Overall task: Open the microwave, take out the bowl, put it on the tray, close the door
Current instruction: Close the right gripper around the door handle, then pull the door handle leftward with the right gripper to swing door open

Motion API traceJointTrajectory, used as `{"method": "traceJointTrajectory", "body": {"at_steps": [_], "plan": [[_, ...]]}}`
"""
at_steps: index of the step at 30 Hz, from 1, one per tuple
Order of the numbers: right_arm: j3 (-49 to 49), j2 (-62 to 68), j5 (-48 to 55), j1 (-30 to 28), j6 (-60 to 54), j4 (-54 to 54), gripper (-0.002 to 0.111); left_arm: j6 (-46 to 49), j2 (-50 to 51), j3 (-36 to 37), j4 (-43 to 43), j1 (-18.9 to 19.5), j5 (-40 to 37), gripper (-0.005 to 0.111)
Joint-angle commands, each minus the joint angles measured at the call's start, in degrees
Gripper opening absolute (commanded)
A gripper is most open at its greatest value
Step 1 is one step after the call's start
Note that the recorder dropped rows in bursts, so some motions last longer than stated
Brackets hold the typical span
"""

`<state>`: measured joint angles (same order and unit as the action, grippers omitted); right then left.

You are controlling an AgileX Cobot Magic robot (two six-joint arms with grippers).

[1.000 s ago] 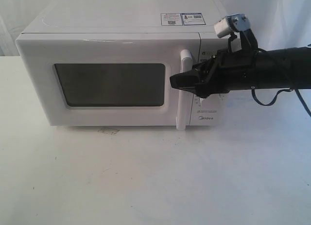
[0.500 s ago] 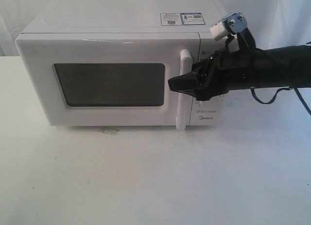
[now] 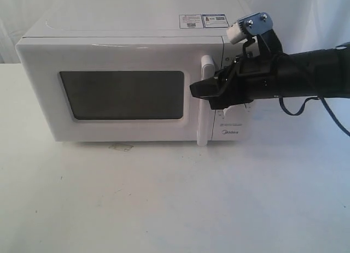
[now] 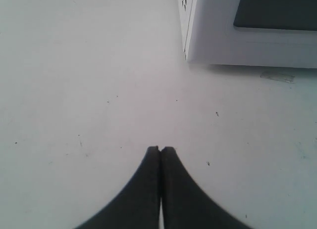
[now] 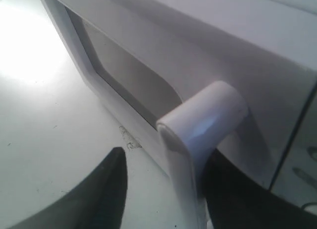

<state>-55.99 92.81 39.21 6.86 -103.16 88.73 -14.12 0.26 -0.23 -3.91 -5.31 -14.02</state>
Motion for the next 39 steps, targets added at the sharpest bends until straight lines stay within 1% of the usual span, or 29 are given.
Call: {"method": "traceJointTrajectory", "body": {"at_steps": [1,4,9,20,27,35,37,39], "plan": [[-4.9,1.7,-4.4,0.0,-6.2,11.2,0.000,0.2,-0.3,0.2,0.2,0.1,-0.2,0.000],[-4.9,1.7,-3.7,0.0,-6.3,11.2,0.000,0.2,-0.3,0.2,0.2,0.1,-0.2,0.000],[-4.9,1.7,5.3,0.0,-7.1,11.2,0.000,0.2,-0.3,0.2,0.2,0.1,-0.2,0.000],[-4.6,1.7,16.1,0.0,-5.9,9.3,0.000,0.3,-0.3,0.2,0.2,0.1,-0.2,0.000],[-4.6,1.7,19.4,0.0,-4.8,8.3,0.000,0.3,-0.3,0.2,0.2,0.1,-0.2,0.000],[-4.6,0.9,19.3,0.0,-2.2,1.0,0.000,0.3,-0.3,0.2,0.2,0.1,-0.2,0.000],[-4.6,0.3,19.2,0.0,-1.2,-1.5,0.003,0.3,-0.3,0.2,0.2,0.1,-0.2,0.000],[-4.6,-0.9,19.2,0.0,0.4,-4.8,0.012,0.3,-0.3,0.2,0.2,0.1,-0.2,0.000]]}}
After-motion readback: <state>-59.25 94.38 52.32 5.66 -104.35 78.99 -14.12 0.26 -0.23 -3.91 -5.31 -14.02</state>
